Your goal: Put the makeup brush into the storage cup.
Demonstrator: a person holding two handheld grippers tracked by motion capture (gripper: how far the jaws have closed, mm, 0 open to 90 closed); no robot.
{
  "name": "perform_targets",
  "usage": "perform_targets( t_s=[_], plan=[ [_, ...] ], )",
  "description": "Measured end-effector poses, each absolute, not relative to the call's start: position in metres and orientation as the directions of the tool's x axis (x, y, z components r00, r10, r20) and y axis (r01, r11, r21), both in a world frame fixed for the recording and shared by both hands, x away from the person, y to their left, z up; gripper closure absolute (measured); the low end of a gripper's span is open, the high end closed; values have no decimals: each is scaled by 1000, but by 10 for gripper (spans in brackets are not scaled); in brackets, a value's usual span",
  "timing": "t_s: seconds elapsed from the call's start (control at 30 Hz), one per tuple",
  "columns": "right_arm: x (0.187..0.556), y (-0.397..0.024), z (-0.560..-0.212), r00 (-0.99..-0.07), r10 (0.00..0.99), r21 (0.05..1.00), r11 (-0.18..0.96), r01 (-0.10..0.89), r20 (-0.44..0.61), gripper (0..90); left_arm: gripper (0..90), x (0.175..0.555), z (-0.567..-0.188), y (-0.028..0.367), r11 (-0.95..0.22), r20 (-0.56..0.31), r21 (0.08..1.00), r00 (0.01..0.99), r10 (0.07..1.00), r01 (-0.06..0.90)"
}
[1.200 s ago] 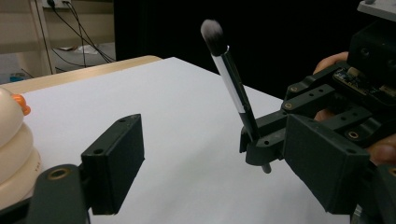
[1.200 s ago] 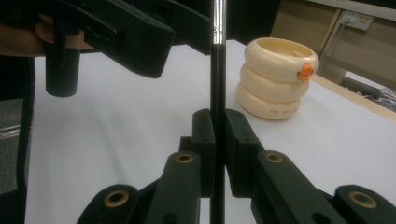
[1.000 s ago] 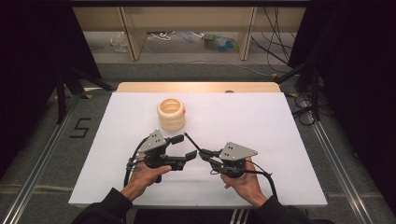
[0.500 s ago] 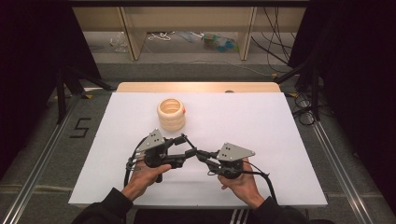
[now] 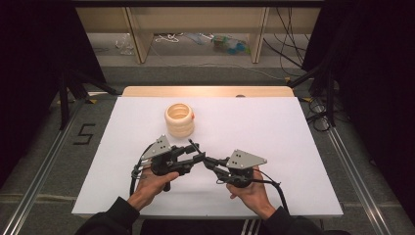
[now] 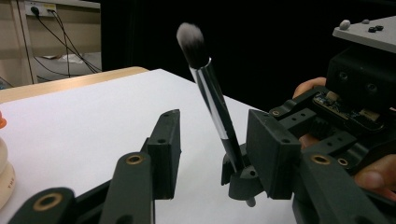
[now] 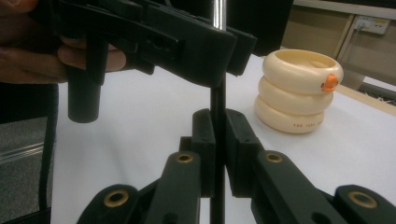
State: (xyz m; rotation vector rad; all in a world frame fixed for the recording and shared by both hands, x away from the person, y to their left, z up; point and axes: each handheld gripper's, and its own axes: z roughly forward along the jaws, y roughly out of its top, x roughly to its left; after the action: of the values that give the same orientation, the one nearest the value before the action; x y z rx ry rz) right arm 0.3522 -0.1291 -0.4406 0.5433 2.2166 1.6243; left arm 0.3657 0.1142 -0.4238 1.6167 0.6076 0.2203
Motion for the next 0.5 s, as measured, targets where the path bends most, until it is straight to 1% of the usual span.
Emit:
perform_targets(
  t_s=[0.27,0.3,0.33,0.4,0.5],
  plan=[
    [352,-127,-441,-874,484,960,262,99,-42,839,610,365,-424,114,-36,-195,969,849,490,243],
    [352,-127,-441,-875,483,960,262,97,-43,839,618,363,-424,113,-24,-218,964,838,500,265],
    [352,-127,-441,-874,485,960,261,99,-42,839,625,363,-424,113,-24,-218,964,839,498,265],
    [352,-126,-441,-876,481,961,257,99,-38,839,637,365,-424,113,-35,-197,969,851,487,244],
    [351,-126,-441,-875,483,959,263,105,-37,839,657,365,-424,114,-33,-194,970,853,485,239]
  ],
)
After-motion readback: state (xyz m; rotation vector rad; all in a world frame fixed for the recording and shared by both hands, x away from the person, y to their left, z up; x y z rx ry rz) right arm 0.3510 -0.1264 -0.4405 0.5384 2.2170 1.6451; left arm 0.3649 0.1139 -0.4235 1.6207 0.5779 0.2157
